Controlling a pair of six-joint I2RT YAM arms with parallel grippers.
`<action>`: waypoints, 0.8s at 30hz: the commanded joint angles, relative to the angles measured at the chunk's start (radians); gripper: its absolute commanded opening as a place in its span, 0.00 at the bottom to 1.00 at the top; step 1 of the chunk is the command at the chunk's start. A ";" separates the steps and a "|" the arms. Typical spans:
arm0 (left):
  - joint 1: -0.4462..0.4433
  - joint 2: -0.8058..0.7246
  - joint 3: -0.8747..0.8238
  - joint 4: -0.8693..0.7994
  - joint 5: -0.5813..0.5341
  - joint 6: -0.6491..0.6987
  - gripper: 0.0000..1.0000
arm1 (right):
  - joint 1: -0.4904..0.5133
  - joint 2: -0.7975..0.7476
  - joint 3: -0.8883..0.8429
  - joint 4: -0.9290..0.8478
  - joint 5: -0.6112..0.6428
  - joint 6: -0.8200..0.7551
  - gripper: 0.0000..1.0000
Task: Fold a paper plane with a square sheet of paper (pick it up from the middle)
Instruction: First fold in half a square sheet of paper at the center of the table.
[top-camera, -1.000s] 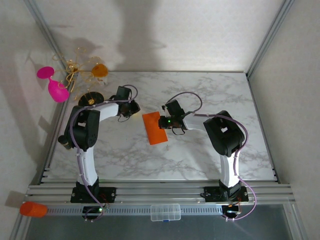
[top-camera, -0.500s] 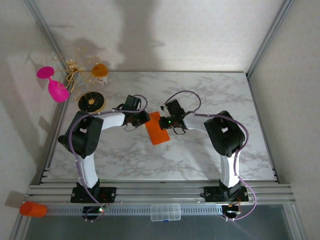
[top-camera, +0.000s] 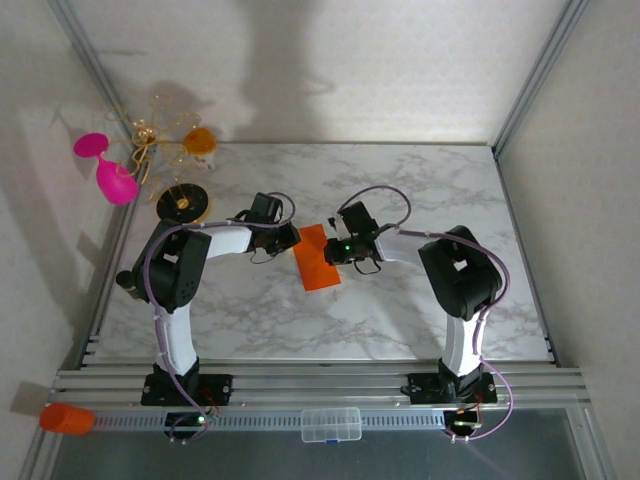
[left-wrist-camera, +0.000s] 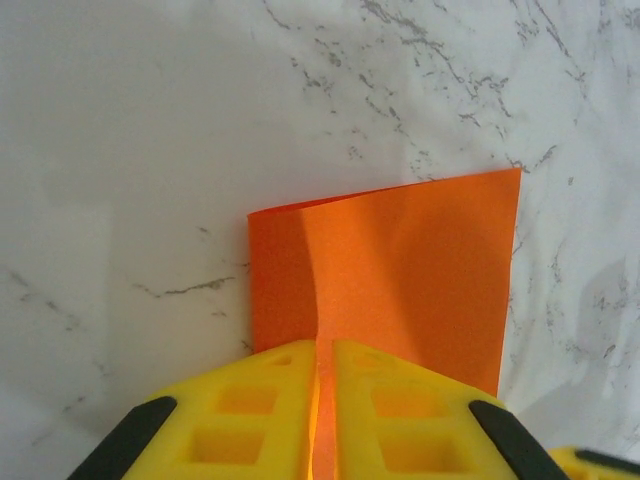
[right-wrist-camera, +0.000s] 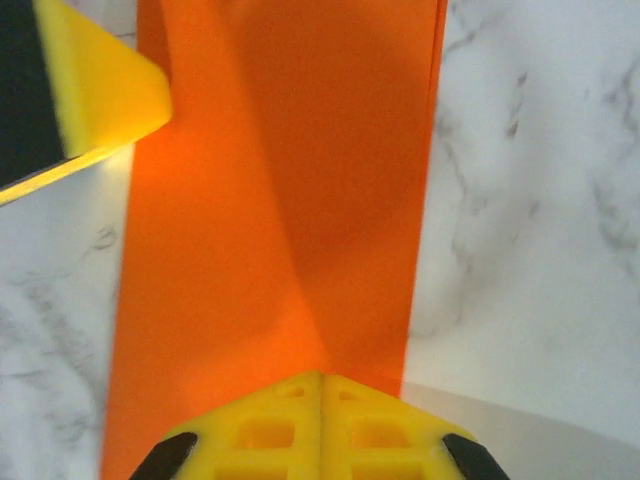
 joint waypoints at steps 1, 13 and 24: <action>0.006 0.027 -0.041 -0.040 -0.045 -0.021 0.14 | 0.009 -0.032 -0.031 0.032 -0.118 0.147 0.04; 0.000 0.022 -0.070 -0.012 -0.041 -0.053 0.14 | 0.063 0.064 0.037 0.128 -0.226 0.280 0.00; -0.003 0.023 -0.081 0.005 -0.036 -0.073 0.13 | 0.077 0.198 0.191 0.072 -0.191 0.298 0.00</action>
